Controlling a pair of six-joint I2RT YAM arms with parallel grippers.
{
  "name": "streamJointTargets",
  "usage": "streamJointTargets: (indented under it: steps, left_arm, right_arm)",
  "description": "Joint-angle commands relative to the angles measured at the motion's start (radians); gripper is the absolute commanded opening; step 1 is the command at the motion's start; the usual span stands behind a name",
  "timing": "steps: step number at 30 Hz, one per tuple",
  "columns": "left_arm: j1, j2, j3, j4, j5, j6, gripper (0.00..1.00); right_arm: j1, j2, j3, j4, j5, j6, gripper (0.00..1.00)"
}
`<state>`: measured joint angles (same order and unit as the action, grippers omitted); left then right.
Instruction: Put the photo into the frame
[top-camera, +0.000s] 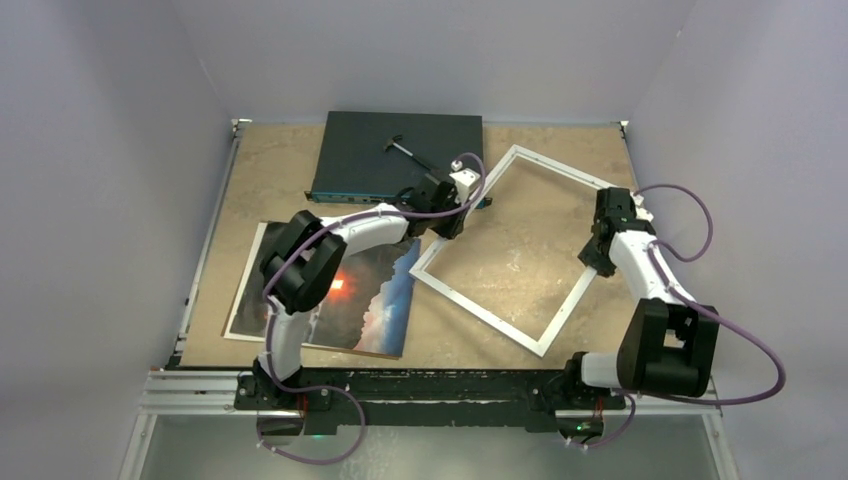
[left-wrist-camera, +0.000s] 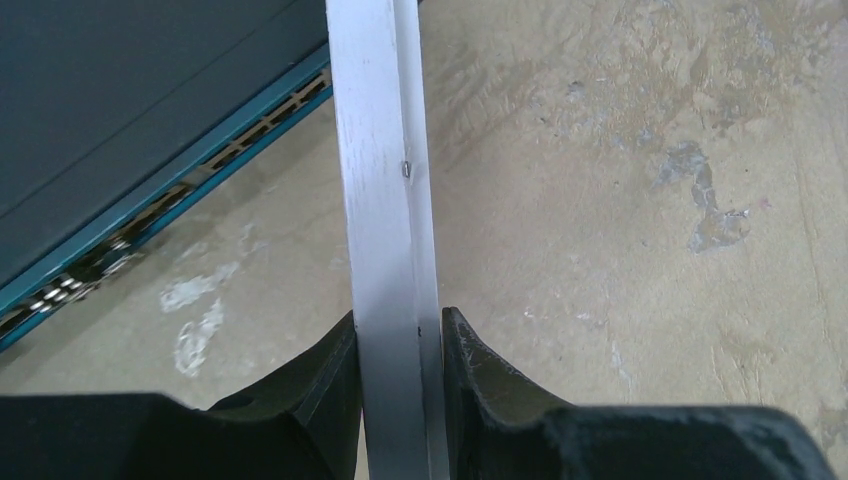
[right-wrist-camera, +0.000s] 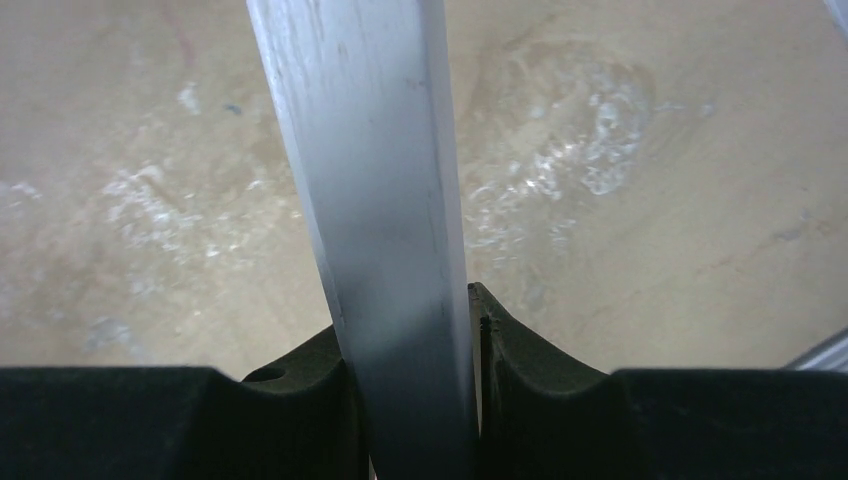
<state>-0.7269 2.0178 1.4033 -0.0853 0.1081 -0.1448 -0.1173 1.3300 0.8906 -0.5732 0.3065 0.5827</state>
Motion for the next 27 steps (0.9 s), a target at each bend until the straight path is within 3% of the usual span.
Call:
streamJointTargets:
  steps: [1, 9, 21, 27]
  left_arm:
    - [-0.13, 0.051, 0.1, 0.044, 0.208, 0.028, 0.0]
    - [-0.19, 0.143, 0.162, 0.07, 0.206, 0.008, 0.0]
    - [-0.257, 0.234, 0.28, 0.058, 0.191, -0.02, 0.0]
    - [-0.262, 0.233, 0.232, 0.052, 0.194, -0.049, 0.0]
  right_arm:
    - [-0.02, 0.031, 0.033, 0.079, 0.043, 0.161, 0.29]
    - [-0.059, 0.116, 0.077, 0.103, 0.114, 0.177, 0.32]
    - [-0.14, 0.27, 0.132, 0.175, 0.103, 0.165, 0.32]
    - [-0.142, 0.38, 0.205, 0.216, 0.061, 0.135, 0.46]
